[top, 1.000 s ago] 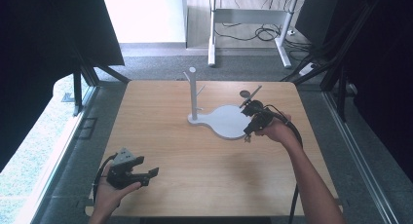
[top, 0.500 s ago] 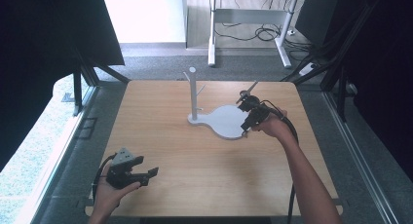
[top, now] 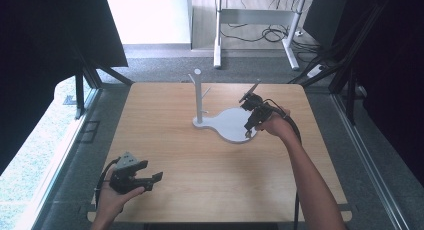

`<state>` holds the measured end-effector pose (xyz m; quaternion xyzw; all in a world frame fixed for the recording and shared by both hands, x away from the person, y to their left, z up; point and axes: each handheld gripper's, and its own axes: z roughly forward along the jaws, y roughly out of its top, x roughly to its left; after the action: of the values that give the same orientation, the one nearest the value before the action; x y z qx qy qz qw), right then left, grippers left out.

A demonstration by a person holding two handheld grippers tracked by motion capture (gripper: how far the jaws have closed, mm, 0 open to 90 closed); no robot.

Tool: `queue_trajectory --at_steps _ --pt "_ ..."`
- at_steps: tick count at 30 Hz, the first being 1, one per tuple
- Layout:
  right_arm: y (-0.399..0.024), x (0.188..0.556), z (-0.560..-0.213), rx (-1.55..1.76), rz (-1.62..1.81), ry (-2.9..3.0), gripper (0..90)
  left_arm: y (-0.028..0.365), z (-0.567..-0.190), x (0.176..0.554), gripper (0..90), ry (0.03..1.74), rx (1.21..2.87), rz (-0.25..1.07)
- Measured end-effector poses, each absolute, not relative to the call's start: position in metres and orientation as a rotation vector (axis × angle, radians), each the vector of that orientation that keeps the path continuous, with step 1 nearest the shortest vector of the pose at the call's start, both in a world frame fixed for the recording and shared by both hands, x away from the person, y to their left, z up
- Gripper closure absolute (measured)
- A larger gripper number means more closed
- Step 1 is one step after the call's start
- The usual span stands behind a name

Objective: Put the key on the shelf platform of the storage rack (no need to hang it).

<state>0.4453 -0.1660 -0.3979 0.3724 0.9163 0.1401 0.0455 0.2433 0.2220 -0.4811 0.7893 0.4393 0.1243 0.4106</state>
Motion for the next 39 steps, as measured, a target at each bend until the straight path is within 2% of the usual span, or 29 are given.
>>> queue_trajectory --at_steps 39 --pt "-0.142 0.485 -0.403 1.198 0.406 2.765 90.0 0.227 -0.478 0.243 26.4 1.103 1.969 0.315"
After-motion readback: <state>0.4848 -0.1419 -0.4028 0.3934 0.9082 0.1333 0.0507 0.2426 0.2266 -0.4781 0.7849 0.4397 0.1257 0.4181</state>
